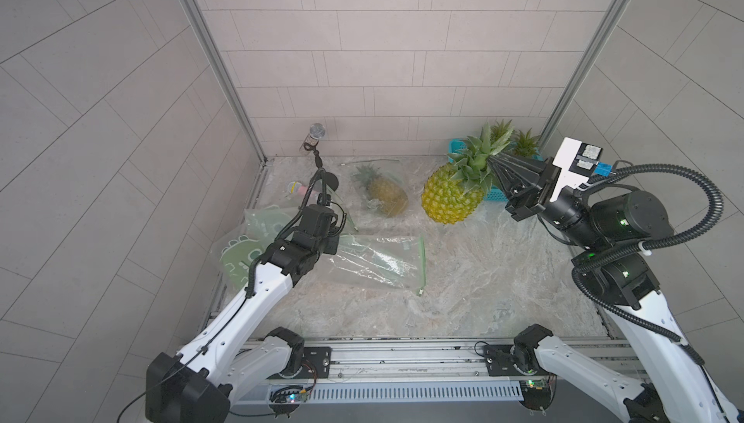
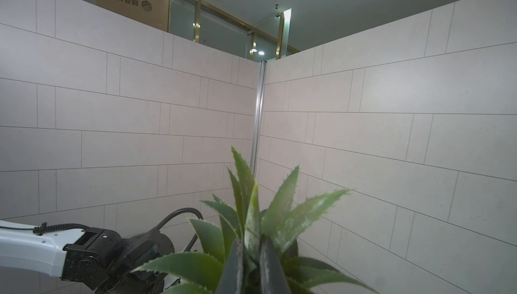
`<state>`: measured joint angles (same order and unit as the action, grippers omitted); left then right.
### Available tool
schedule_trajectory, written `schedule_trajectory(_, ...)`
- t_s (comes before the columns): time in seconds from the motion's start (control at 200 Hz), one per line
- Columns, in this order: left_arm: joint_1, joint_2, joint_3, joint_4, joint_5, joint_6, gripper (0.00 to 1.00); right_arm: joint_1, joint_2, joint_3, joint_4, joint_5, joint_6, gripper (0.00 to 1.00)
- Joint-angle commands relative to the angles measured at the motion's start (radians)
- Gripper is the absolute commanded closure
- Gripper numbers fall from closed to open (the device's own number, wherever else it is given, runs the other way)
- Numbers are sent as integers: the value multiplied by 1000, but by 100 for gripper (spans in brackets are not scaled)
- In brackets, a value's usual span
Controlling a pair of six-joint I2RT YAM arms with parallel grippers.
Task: Open the zip-top bag and take out the pineapple
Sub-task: Place the pineapple in the basket.
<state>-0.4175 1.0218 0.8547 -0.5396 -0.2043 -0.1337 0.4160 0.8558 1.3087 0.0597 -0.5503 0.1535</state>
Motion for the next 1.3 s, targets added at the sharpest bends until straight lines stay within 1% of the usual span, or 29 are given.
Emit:
schedule_trajectory(0.0,3,6,7,-19,19,-2,100,-2,-35,17,48,94,-59,100)
schedule_trajectory(0.12,3,25,15,-27,14,-25,100,-2,-41,18,-33,162,-105,100)
schedule_trajectory(0.31,3,56,59,-84,-66,-75,100,-5,-42,0,-133,317,-177,100)
schedule_trajectory(0.37,3,58,67,-89,-58,-72,100,-12,-37,-2,-164,358,-196,100)
schedule_trajectory(0.47,3,51,69,-79,-10,-61,100,-32,-20,-3,-206,428,-219,100)
schedule_trajectory(0.59,3,41,60,-57,16,-69,100,-81,3,-8,-231,460,-229,100)
schedule_trajectory(0.705,3,41,56,-48,35,-72,100,-171,41,-2,-236,414,-197,100)
schedule_trajectory(0.841,3,47,54,-42,62,-61,100,-326,122,25,-216,255,-109,100)
schedule_trajectory(0.926,4,42,54,-36,85,-48,100,-396,181,35,-169,179,-60,100)
schedule_trajectory(1.116,8,22,48,-13,137,-22,100,-516,323,69,-26,43,71,100)
schedule_trajectory(1.206,10,17,45,-9,132,-20,100,-555,379,85,40,16,125,100)
schedule_trajectory(1.296,13,5,36,-1,117,-23,100,-575,427,94,84,49,135,100)
